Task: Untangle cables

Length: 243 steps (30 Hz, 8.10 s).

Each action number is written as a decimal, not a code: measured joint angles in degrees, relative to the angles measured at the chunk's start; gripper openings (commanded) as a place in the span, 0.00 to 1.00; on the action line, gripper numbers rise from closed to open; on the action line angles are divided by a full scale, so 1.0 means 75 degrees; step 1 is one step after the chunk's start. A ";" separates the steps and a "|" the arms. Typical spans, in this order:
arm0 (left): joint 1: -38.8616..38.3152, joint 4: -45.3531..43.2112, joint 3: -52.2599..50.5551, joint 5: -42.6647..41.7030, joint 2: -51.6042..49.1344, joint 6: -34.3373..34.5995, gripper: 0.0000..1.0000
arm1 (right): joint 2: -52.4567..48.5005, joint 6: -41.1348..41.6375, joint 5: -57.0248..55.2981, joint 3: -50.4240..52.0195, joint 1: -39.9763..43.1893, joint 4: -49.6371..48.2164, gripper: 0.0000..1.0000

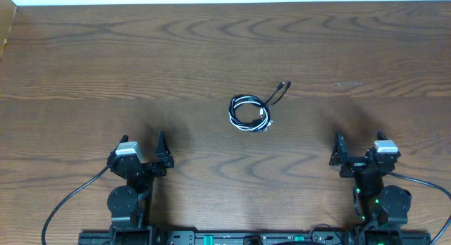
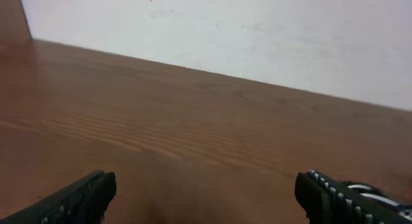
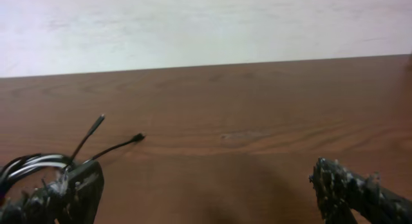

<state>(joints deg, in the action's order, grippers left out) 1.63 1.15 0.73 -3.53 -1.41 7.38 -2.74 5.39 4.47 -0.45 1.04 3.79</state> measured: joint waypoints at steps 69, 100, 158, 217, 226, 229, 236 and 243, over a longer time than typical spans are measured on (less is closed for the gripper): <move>-0.3774 0.5161 1.1867 -0.0382 -1.6273 0.0478 0.47 | -0.8533 0.0481 0.3229 -0.8562 0.0000 0.6146 0.90; -0.3774 0.5697 1.1823 -0.2946 -1.2939 0.0697 0.07 | -0.8600 0.1498 0.3232 -0.8565 -0.0012 0.5362 0.74; -0.1705 0.1431 1.1721 -0.8102 -1.3129 0.5855 0.07 | -1.2074 0.5514 0.2795 -0.8827 -0.3177 0.2961 0.01; -0.2632 0.4348 0.9331 -0.1408 -1.4055 -0.1195 0.46 | -1.2085 0.3407 0.1236 -0.8416 -0.3229 0.5607 0.46; -0.2632 0.4258 0.9326 -0.1131 -1.4694 -0.0956 0.27 | -1.2085 0.3404 0.1224 -0.8416 -0.3235 0.5604 0.48; -0.2634 0.4249 0.9334 -0.1093 -1.4769 -0.0848 0.08 | -1.2085 0.3404 0.1224 -0.8416 -0.3235 0.5595 0.49; -0.2588 0.4383 0.9498 -0.1029 -1.4877 -0.0431 0.07 | -1.2085 0.3057 0.1466 -0.8411 -0.3235 0.4811 0.61; -0.2588 0.4395 0.9509 -0.1792 -1.3566 0.0988 0.08 | -1.2085 0.2320 0.2824 -0.8408 -0.3235 0.3669 0.60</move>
<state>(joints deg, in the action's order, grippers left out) -17.78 34.11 72.05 -16.97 -103.15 14.79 -93.38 22.79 25.65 -63.51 -23.22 31.31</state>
